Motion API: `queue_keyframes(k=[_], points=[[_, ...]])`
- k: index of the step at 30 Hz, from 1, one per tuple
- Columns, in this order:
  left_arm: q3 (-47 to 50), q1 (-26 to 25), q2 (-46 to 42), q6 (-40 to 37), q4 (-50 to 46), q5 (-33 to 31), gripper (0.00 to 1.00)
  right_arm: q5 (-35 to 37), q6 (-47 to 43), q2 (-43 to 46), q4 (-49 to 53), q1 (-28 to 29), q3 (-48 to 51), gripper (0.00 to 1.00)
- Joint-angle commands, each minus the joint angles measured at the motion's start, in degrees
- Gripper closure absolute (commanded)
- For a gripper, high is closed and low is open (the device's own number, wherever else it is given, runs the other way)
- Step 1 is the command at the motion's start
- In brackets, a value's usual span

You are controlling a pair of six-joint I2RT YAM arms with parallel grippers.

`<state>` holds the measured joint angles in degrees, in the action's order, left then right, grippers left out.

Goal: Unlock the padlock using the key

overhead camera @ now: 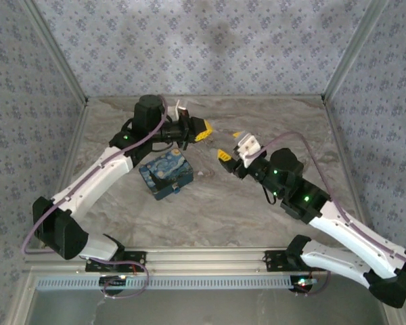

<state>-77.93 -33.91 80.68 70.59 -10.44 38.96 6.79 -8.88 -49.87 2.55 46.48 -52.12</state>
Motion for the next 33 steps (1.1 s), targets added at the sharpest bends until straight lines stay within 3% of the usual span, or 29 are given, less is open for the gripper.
queue_keyframes(k=[1, 6, 9, 15, 18, 27, 33], points=[[-4.03, -1.76, -2.53, -17.49, -11.96, -6.89, 1.0, -5.57, 24.77, -0.25, 7.28, -5.91, -3.72, 0.41], [-2.33, -4.31, -3.39, -22.3, -7.41, -10.17, 1.0, -26.61, 45.29, -5.01, -0.65, -17.44, -2.06, 0.58], [-1.9, -5.78, -3.96, -24.16, -7.01, -13.37, 1.0, -33.79, 52.9, -7.34, -10.93, -19.01, 0.26, 0.6], [1.04, -6.16, -5.77, -22.85, -1.49, -14.07, 1.0, -36.23, 56.96, -7.94, -23.27, -17.41, 4.07, 0.49], [2.1, -6.1, -6.56, -22.18, 0.38, -14.71, 1.0, -38.02, 59.31, -8.73, -27.81, -17.04, 5.22, 0.48], [4.7, -6.18, -6.93, -18.13, 8.79, -12.01, 1.0, -37.77, 59.65, -11.22, -30.23, -14.58, 5.72, 0.42], [5.61, -6.34, -7.21, -16.58, 10.52, -11.98, 1.0, -38.29, 60.2, -12.48, -30.58, -14.08, 4.98, 0.5]])
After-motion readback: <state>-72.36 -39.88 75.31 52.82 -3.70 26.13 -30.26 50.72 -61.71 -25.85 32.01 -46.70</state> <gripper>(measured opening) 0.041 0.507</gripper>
